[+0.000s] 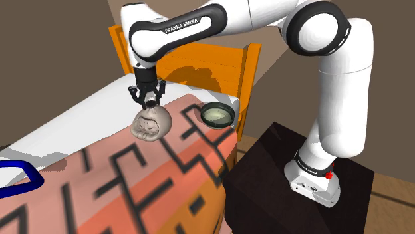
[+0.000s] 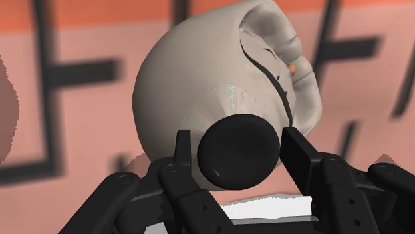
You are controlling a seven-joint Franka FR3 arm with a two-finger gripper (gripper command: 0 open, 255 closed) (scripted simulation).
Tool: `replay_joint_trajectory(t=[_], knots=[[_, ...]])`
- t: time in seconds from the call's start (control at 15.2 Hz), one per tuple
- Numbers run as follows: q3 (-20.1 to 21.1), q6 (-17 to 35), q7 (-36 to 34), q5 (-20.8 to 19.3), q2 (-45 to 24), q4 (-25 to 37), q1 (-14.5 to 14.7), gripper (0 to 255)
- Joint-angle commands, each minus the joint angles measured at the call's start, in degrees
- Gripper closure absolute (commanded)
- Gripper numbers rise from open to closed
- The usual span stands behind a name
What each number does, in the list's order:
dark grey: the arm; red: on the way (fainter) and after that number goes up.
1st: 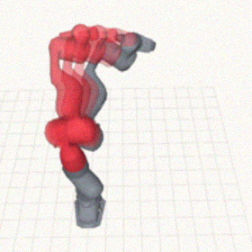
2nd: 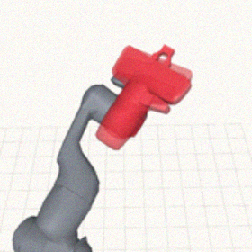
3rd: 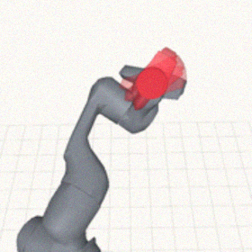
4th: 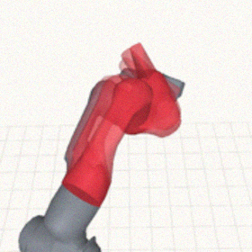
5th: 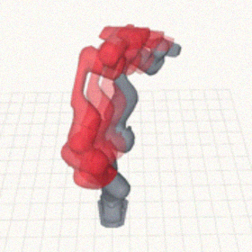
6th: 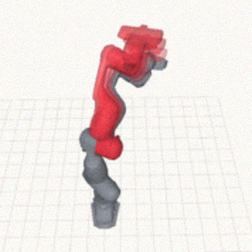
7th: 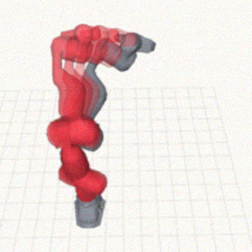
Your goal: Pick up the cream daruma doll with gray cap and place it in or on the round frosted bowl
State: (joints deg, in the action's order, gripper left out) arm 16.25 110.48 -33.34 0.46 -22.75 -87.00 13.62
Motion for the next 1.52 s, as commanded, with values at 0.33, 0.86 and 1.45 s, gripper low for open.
replay_joint_trajectory(t=[0.33, 0.86, 1.45], knots=[[-0.2, -2.8, 2.1, 1.3, 4.4, -1.6, -2.0, 255], [-3.0, -2.7, 12.0, 5.3, 16.7, -14.5, -8.6, 255], [-8.5, -5.7, 23.6, 7.1, 26.6, -22.6, -14.6, 255]])
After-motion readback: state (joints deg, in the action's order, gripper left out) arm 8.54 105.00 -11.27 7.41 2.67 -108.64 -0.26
